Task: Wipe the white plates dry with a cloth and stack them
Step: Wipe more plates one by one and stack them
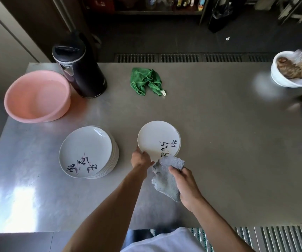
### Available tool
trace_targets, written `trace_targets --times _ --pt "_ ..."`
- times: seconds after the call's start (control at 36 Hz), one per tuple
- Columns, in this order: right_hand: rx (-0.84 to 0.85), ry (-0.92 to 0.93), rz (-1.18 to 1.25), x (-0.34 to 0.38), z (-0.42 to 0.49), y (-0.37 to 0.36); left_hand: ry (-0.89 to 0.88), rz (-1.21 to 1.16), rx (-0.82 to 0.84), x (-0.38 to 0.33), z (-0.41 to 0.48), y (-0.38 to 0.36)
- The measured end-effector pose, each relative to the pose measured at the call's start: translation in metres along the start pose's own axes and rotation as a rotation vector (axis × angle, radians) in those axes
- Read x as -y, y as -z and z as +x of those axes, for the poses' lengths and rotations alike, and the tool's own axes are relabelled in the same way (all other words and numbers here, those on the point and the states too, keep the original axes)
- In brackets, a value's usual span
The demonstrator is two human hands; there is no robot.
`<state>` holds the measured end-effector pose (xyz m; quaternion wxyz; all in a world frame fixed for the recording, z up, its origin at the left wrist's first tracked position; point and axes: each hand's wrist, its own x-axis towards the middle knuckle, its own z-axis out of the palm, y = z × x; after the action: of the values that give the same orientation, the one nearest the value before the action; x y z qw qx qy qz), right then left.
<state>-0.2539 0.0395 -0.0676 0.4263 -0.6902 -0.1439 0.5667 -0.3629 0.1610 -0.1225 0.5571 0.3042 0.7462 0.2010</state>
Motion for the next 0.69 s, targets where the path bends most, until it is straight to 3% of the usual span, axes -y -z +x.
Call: trace_targets --times 0.14,0.25,0.44,0.58,0.69 --pt "0.046 0.037 -0.072 0.01 -0.008 -0.003 -0.036 0.096 -0.007 0.001 0.002 -0.003" --pt "0.063 0.128 -0.24 0.011 -0.008 -0.006 -0.1 0.417 0.031 -0.005 -0.001 0.004" --pt "0.098 0.233 -0.338 0.027 -0.005 -0.044 -0.47 0.349 0.037 -0.057 -0.019 0.056" --pt "0.182 0.359 -0.461 0.038 -0.002 -0.092 -0.6 0.384 -0.208 -0.068 -0.026 0.139" --pt "0.191 0.339 -0.482 0.039 0.005 -0.129 -0.544 0.379 -0.428 -0.044 -0.026 0.204"
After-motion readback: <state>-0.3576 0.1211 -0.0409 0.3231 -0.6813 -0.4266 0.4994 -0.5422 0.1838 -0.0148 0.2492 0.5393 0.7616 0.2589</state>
